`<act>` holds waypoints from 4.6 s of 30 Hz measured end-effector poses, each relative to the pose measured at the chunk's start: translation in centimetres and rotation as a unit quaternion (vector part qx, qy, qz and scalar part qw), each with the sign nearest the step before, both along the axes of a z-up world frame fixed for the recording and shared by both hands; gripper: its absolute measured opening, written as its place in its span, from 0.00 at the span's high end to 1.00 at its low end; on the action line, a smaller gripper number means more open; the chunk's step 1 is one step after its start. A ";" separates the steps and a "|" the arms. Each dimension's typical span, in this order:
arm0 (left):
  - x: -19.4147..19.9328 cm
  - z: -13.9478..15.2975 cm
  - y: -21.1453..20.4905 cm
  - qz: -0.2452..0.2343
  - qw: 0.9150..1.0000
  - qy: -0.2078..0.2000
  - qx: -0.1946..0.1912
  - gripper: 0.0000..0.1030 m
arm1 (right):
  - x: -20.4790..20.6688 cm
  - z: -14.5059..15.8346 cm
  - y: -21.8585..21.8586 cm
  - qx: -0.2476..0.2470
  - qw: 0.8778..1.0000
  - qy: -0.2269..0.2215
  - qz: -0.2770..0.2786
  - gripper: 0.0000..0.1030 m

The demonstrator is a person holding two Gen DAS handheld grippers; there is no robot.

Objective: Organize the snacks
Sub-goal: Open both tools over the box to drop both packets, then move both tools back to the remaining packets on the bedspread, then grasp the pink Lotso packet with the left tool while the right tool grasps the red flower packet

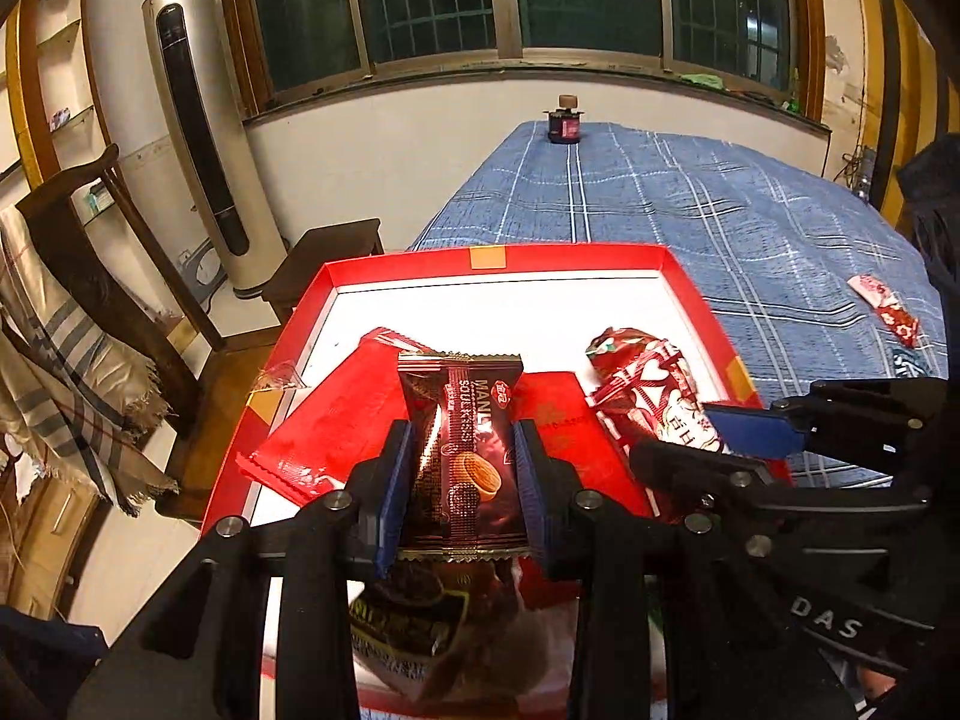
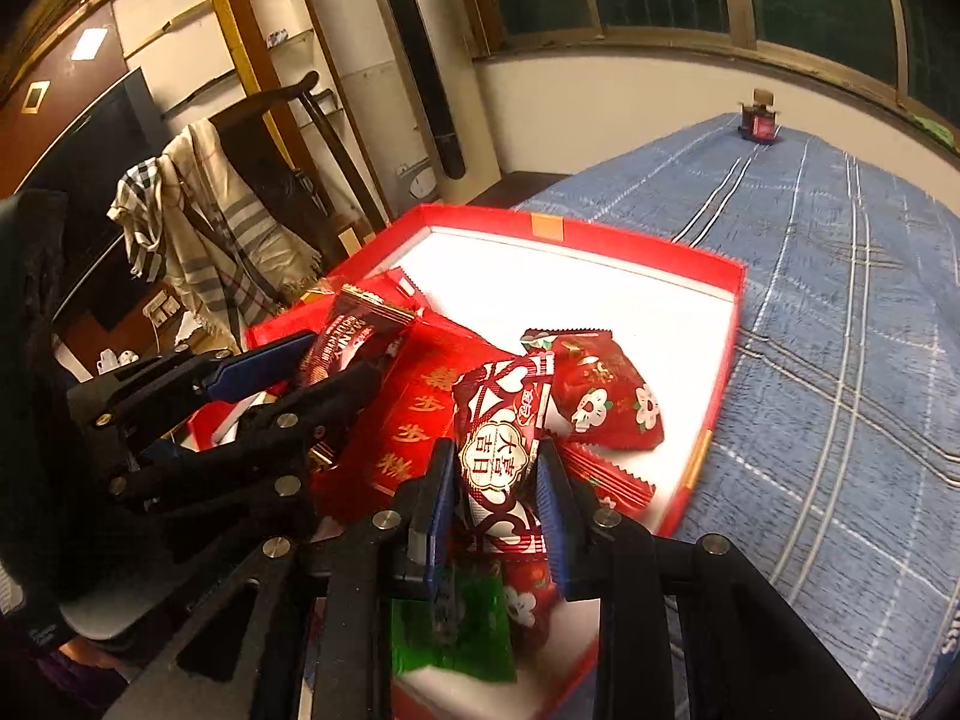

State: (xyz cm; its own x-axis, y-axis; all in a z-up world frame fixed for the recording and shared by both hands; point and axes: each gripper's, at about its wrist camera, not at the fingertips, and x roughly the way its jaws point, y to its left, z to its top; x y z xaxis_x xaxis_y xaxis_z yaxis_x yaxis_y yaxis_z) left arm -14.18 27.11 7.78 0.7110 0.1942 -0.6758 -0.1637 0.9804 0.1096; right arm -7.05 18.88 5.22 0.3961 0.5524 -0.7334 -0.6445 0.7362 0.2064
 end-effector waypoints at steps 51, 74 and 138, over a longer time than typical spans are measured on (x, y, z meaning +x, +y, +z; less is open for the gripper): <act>-2.4 -1.0 -22.3 -0.210 0.968 0.055 0.124 0.19 | 0.6 1.2 -36.4 0.039 0.950 -0.008 -0.311 0.31; 2.2 -0.2 -23.0 -0.191 0.971 0.080 0.119 0.19 | 11.7 -2.4 -36.6 -0.033 0.953 0.000 -0.302 0.62; 9.6 0.2 -31.3 -0.315 0.941 0.113 0.045 0.65 | 11.2 -2.7 -45.2 0.154 0.937 0.161 -0.270 0.85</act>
